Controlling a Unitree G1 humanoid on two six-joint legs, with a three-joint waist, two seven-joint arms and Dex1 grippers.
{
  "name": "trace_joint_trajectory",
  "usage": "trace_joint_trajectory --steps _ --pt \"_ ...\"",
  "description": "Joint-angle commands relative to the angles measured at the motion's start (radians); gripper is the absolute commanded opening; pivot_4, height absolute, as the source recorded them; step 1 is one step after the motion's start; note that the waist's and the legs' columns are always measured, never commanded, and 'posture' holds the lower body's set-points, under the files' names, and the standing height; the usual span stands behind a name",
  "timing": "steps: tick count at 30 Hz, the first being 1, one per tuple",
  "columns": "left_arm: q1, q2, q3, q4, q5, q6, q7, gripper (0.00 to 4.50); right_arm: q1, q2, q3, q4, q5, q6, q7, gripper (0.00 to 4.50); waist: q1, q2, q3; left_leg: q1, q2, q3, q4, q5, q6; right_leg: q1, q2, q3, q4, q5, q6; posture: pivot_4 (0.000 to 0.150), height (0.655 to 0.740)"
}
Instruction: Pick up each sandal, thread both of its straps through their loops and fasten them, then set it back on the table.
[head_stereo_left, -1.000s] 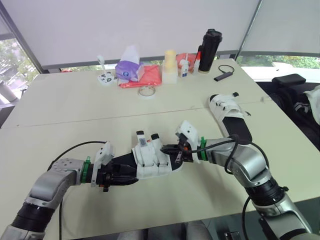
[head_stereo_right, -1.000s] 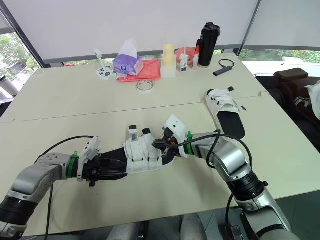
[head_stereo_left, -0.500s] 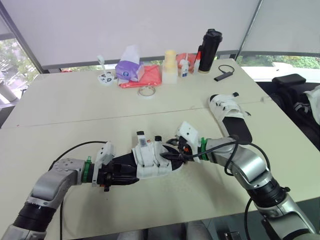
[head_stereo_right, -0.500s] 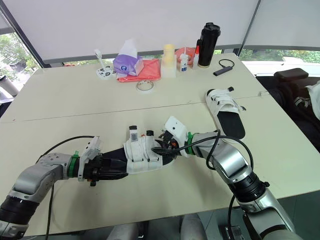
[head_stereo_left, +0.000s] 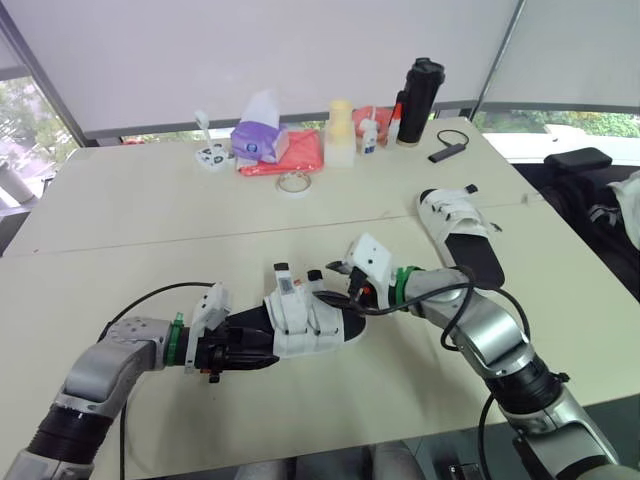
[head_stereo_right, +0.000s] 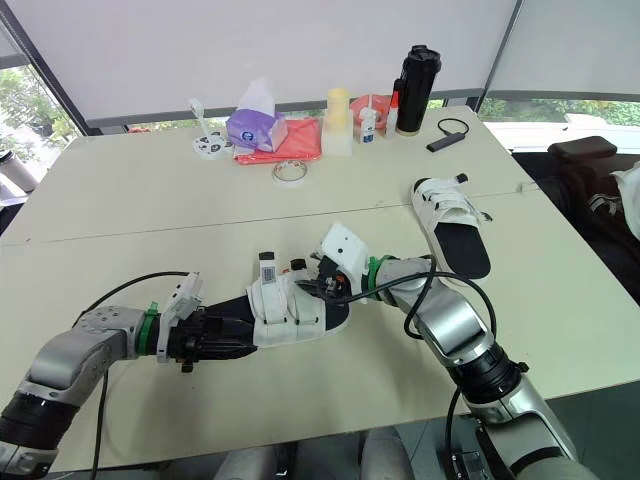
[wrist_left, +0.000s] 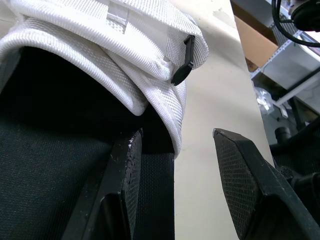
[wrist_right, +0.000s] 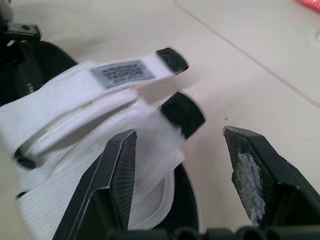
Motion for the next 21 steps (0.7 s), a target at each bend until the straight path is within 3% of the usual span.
trace_joint_trajectory --steps 1,12,18,21 --pt "0.022 -0.009 -0.037 0.014 0.019 0.026 0.022 2.28 -0.01 0.006 0.013 0.015 -0.039 -0.049 0.003 2.91 -0.001 0.0 0.0 0.0 0.0 0.0 0.0 0.0 0.0 0.0 0.0 0.0 0.0 0.0 0.0 0.15 0.74" --pt "0.019 -0.029 -0.011 0.006 -0.013 0.051 0.039 2.28 0.011 0.001 0.053 0.039 -0.113 -0.1 0.041 2.91 -0.004 0.0 0.0 0.0 0.0 0.0 0.0 0.0 0.0 0.001 0.0 0.0 0.0 0.0 0.0 0.15 0.74" --pt "0.007 -0.043 0.009 -0.002 -0.048 0.08 0.047 2.28 -0.024 0.005 -0.012 0.01 -0.092 -0.075 0.041 2.91 -0.005 0.0 0.0 0.0 0.0 0.0 0.0 0.0 0.0 0.0 0.001 0.0 0.0 0.0 0.0 0.15 0.74" --pt "-0.009 -0.052 0.026 -0.011 -0.098 0.126 0.044 2.28 -0.047 -0.026 -0.093 -0.114 -0.006 0.028 0.083 2.91 -0.003 0.0 0.001 0.0 0.0 0.0 0.0 0.0 0.0 0.0 0.001 0.0 0.001 0.0 0.0 0.15 0.74"
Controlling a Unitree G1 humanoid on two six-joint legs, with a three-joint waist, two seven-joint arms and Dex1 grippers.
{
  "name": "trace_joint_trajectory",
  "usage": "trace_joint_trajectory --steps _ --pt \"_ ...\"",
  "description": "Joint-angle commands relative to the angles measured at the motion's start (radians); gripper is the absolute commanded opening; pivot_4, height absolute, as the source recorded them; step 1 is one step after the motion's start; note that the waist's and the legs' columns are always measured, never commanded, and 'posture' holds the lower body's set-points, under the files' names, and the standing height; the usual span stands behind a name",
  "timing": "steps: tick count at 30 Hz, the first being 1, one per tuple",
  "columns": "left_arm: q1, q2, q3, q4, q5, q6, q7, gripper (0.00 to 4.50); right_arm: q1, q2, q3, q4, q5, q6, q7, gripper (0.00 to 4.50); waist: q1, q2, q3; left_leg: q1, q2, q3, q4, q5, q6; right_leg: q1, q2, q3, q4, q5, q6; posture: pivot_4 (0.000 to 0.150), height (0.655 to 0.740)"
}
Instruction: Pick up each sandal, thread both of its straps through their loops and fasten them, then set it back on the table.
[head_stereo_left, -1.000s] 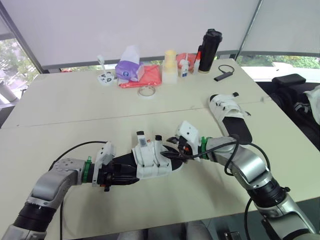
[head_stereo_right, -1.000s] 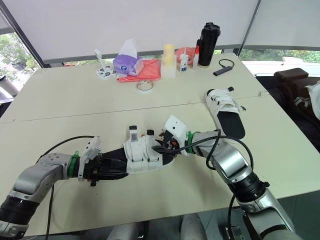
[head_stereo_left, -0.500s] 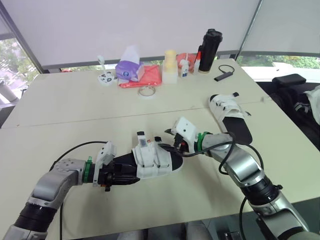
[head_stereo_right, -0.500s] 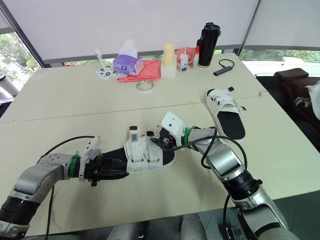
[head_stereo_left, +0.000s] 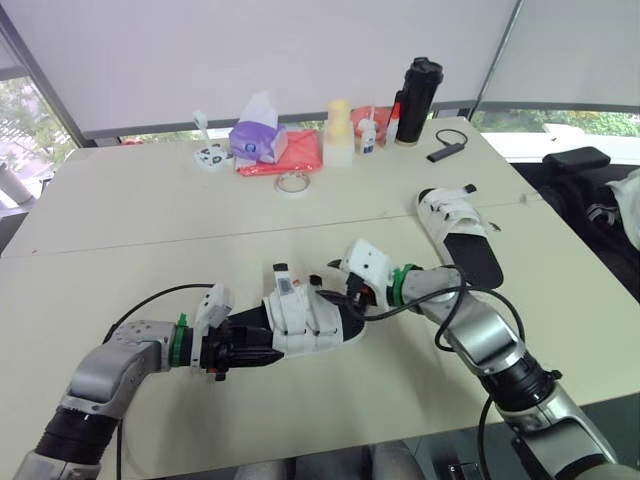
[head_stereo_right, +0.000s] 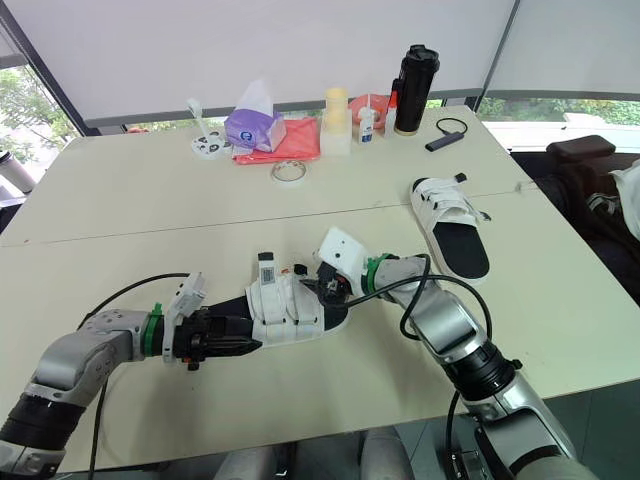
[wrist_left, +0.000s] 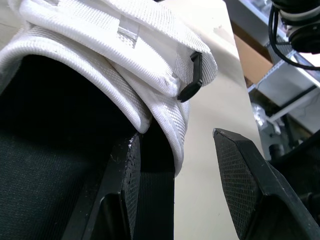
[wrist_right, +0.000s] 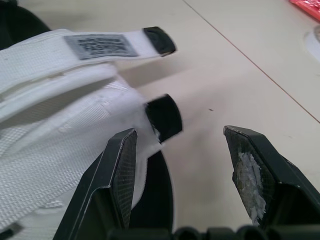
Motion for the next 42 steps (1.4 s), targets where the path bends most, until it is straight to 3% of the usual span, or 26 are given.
trace_joint_trajectory --steps 1,11,20,27,34,42 --pt "-0.007 -0.013 0.008 -0.016 -0.056 0.066 0.006 2.28 -0.036 -0.04 -0.097 -0.17 0.092 0.09 0.049 2.91 0.0 0.0 0.0 -0.001 0.0 0.0 0.0 0.0 0.0 -0.001 0.0 0.0 0.0 0.0 0.0 0.15 0.74" --pt "-0.046 -0.088 0.079 -0.019 -0.177 0.194 0.1 2.28 0.004 -0.156 -0.15 -0.31 0.18 0.196 0.091 2.91 -0.002 -0.003 0.003 -0.003 -0.001 0.0 0.0 0.0 0.0 -0.003 0.001 -0.001 0.0 0.0 0.0 0.15 0.74" --pt "-0.086 -0.138 0.147 0.016 -0.241 0.251 0.188 2.28 0.013 -0.156 -0.148 -0.326 0.199 0.212 0.061 2.91 -0.002 -0.006 0.005 -0.003 -0.001 0.0 0.001 0.0 0.0 -0.002 0.001 -0.001 0.0 0.0 0.001 0.15 0.74" --pt "-0.128 -0.235 0.212 0.045 -0.343 0.34 0.291 2.28 0.016 -0.155 -0.134 -0.323 0.203 0.21 0.041 2.91 -0.002 -0.01 0.007 -0.003 -0.002 -0.001 0.002 0.0 0.0 -0.002 0.001 -0.001 0.001 0.001 0.001 0.15 0.74" --pt "-0.069 -0.157 0.136 -0.015 -0.304 0.329 0.197 2.28 0.019 -0.159 -0.133 -0.324 0.205 0.216 0.029 2.91 -0.003 -0.01 0.008 -0.004 -0.001 0.0 0.001 0.0 0.0 -0.003 0.002 -0.001 0.001 0.001 0.001 0.15 0.74" --pt "-0.114 -0.247 0.202 0.042 -0.367 0.377 0.32 2.28 0.017 -0.152 -0.122 -0.319 0.201 0.212 0.018 2.91 0.001 -0.011 0.009 -0.004 -0.001 -0.001 0.003 0.0 0.0 -0.002 0.001 -0.001 0.001 0.001 0.001 0.15 0.74"
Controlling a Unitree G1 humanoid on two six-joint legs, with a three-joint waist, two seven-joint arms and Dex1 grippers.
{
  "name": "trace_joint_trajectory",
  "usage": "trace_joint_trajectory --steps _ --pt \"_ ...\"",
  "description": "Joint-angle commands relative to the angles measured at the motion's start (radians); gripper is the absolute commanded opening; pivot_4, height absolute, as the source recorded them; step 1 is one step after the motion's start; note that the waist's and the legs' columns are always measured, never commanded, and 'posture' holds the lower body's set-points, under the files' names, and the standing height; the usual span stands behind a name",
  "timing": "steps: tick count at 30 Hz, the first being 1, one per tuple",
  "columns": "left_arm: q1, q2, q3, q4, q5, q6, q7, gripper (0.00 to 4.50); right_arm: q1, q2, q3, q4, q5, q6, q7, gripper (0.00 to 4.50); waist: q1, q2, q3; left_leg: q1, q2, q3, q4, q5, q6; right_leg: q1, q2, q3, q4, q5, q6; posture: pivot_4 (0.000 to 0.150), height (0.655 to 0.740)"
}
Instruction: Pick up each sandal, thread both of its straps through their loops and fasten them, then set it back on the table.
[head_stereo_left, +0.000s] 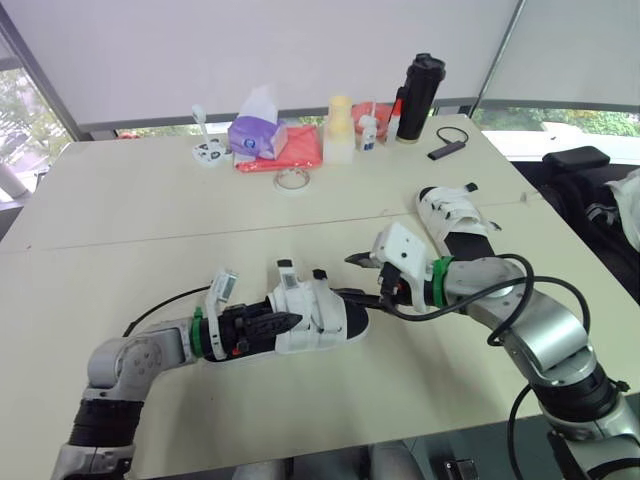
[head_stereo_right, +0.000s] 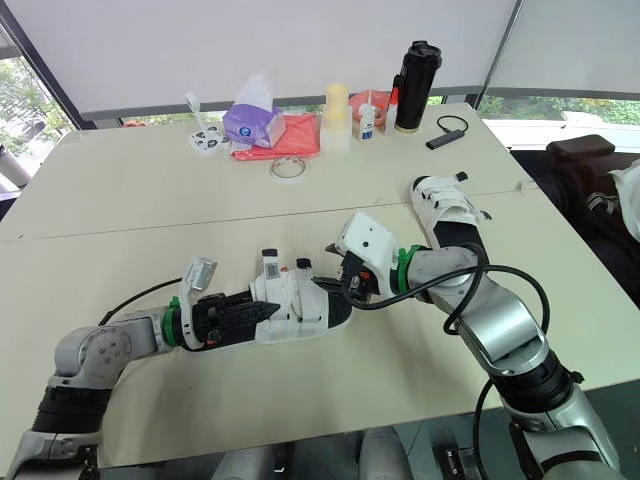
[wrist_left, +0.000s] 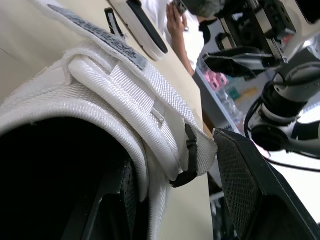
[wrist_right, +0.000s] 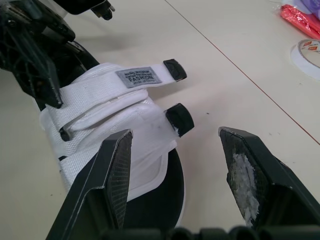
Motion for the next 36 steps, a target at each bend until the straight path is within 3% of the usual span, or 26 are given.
trace_joint_trajectory --steps 1,4,10,15,20,23,30,36 --pt "-0.02 -0.056 0.045 -0.017 -0.07 0.033 0.07 2.28 -0.008 0.0 -0.001 -0.031 0.001 -0.008 -0.009 2.91 -0.001 0.0 0.0 0.0 0.0 0.0 0.0 0.0 0.0 0.0 0.0 0.0 0.0 0.0 0.0 0.15 0.74" --pt "-0.011 -0.138 0.067 -0.016 -0.112 0.077 0.166 2.28 -0.004 -0.001 0.006 -0.03 -0.005 -0.012 -0.015 2.91 -0.001 0.0 0.0 0.0 0.0 0.0 0.0 0.0 0.0 0.0 0.0 0.0 0.0 0.001 0.003 0.15 0.74" --pt "0.004 -0.206 0.117 -0.005 -0.163 0.106 0.279 2.28 0.003 -0.002 0.008 -0.036 -0.005 -0.011 -0.023 2.91 -0.003 0.0 0.0 0.0 0.0 0.0 0.0 0.0 0.0 0.0 0.0 0.0 0.001 0.002 0.004 0.15 0.74" --pt "0.01 -0.237 0.152 -0.013 -0.197 0.11 0.343 0.06 0.005 0.0 0.011 -0.036 -0.003 -0.009 -0.03 2.97 0.001 0.001 -0.001 0.002 -0.001 0.0 0.001 0.0 0.0 0.001 0.0 0.0 0.001 0.002 0.003 0.15 0.74" --pt "0.027 -0.273 0.194 -0.066 -0.248 0.081 0.414 0.02 0.001 0.002 0.012 -0.027 -0.004 -0.016 -0.035 2.97 -0.003 0.001 -0.001 0.003 0.0 0.0 0.001 0.0 0.0 0.003 0.0 0.0 0.001 0.001 0.0 0.15 0.74" --pt "0.003 -0.374 0.286 -0.104 -0.298 -0.045 0.567 0.02 -0.01 0.008 0.003 -0.008 -0.008 -0.026 -0.041 2.97 0.0 0.0 0.0 0.003 0.0 0.0 0.001 0.0 0.0 0.003 0.0 0.0 0.001 0.001 0.0 0.15 0.74" --pt "-0.123 -0.591 0.363 -0.066 -0.149 -0.445 0.873 0.02 -0.046 0.026 0.01 0.036 -0.014 -0.059 -0.043 2.97 0.016 -0.003 0.001 0.002 -0.001 0.001 0.002 0.0 0.0 0.003 0.0 0.001 0.0 0.002 0.001 0.15 0.74" --pt "-0.268 -0.694 0.324 0.105 -0.004 -0.691 0.989 0.02 -0.07 0.034 0.029 0.066 -0.021 -0.083 -0.029 2.97 0.029 -0.005 0.003 -0.002 -0.003 0.001 0.005 0.0 0.0 0.002 0.001 0.0 -0.003 0.005 0.006 0.15 0.74"
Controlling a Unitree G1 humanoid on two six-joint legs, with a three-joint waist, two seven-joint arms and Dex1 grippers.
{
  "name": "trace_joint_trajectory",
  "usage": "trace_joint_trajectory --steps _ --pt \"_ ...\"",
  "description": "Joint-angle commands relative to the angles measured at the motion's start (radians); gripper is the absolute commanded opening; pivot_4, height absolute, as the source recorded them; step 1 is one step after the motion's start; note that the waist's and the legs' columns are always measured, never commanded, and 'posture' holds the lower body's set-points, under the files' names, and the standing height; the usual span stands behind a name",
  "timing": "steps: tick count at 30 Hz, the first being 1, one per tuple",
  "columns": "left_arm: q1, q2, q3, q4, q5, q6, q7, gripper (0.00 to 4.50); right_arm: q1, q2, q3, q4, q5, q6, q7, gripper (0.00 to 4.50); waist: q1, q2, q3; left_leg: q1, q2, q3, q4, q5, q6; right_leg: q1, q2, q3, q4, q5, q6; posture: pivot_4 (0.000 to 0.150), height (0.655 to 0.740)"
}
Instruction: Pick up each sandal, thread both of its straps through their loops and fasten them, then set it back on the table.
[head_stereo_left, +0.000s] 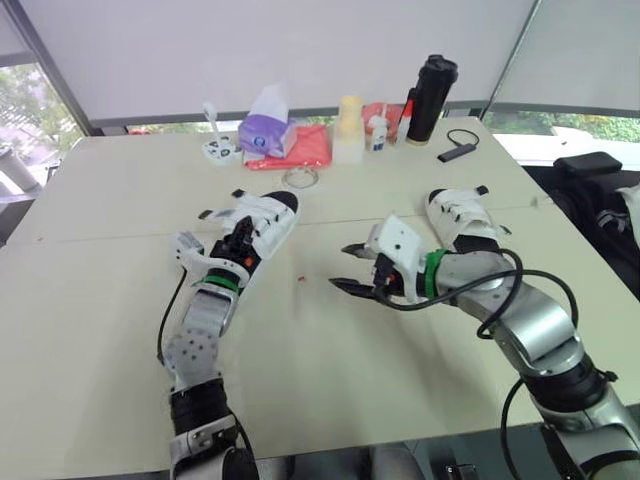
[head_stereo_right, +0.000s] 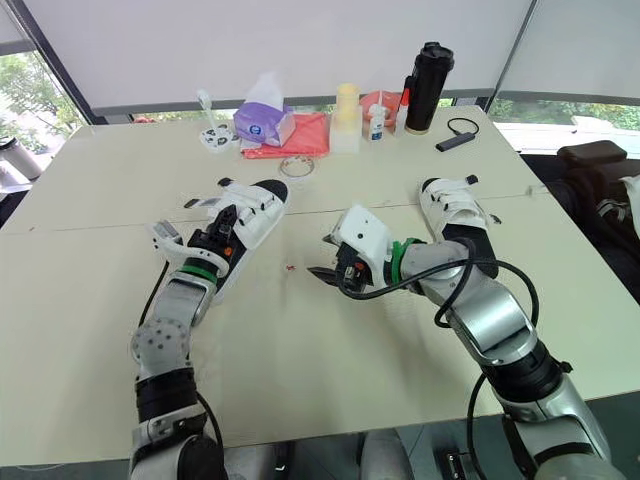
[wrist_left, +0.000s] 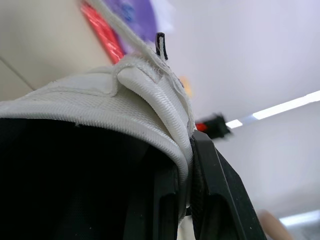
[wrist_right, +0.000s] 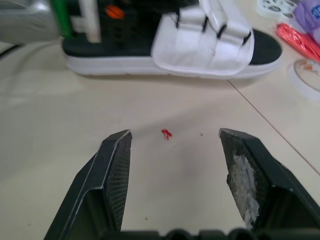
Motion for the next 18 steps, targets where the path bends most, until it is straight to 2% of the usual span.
trace_joint_trajectory --steps 1,5,18 --pt "-0.107 -0.079 -0.028 0.07 0.064 -0.143 0.05 0.02 -0.023 0.008 0.003 -0.005 -0.008 -0.025 0.01 2.97 0.0 -0.002 0.001 -0.001 0.0 0.0 0.001 0.0 0.0 0.0 0.0 0.0 0.0 0.0 0.0 0.15 0.74" --pt "-0.207 -0.103 -0.035 0.209 0.129 -0.288 0.117 0.02 -0.029 0.017 0.011 -0.003 -0.016 -0.026 0.013 2.97 -0.008 -0.002 0.001 -0.002 -0.001 0.0 0.003 -0.001 0.001 0.0 0.0 0.0 0.0 0.001 0.002 0.15 0.74" --pt "-0.36 -0.122 -0.059 0.47 0.162 -0.585 0.124 0.02 -0.02 0.015 0.02 -0.03 -0.022 -0.01 0.015 2.97 -0.005 -0.003 0.002 -0.002 0.0 0.0 0.005 0.0 0.001 0.0 0.001 0.0 0.0 0.004 0.006 0.15 0.74"
